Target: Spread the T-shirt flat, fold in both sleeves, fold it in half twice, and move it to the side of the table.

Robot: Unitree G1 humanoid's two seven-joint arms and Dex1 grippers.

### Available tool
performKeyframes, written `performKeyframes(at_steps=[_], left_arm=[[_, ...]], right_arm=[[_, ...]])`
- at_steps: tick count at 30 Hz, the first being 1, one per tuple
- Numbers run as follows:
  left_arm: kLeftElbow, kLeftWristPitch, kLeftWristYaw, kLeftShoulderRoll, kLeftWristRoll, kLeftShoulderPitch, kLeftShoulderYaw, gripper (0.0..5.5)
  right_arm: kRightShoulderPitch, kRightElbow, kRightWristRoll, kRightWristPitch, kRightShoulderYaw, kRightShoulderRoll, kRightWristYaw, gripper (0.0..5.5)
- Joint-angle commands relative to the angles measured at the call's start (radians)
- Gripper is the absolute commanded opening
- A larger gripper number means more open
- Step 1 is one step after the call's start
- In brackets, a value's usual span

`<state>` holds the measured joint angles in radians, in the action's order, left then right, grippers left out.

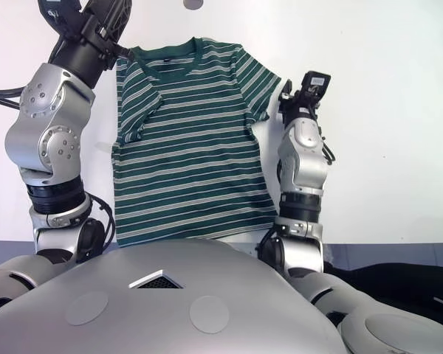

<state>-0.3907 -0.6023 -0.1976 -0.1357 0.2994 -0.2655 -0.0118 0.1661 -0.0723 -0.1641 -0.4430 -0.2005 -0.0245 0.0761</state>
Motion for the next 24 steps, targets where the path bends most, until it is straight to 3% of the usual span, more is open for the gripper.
performKeyframes(at_steps=[1,12,24], left_arm=[[-0.045,0.041,-0.051,-0.011,-0.006,0.016,0.065,1.48],[-0.024,0.079,-0.035,-0.015,-0.022,0.029,0.06,1.48],[-0.005,0.092,-0.034,-0.023,-0.027,0.043,0.05,1.52]], right_arm=[[0.061,-0.032,-0.065,-0.035,-0.034,0.02,-0.016,2.2],[0.062,-0.155,-0.068,-0.123,0.019,0.019,-0.064,2.2],[0.053,-0.126,-0.024,-0.075,0.067,0.02,-0.032,0.12]])
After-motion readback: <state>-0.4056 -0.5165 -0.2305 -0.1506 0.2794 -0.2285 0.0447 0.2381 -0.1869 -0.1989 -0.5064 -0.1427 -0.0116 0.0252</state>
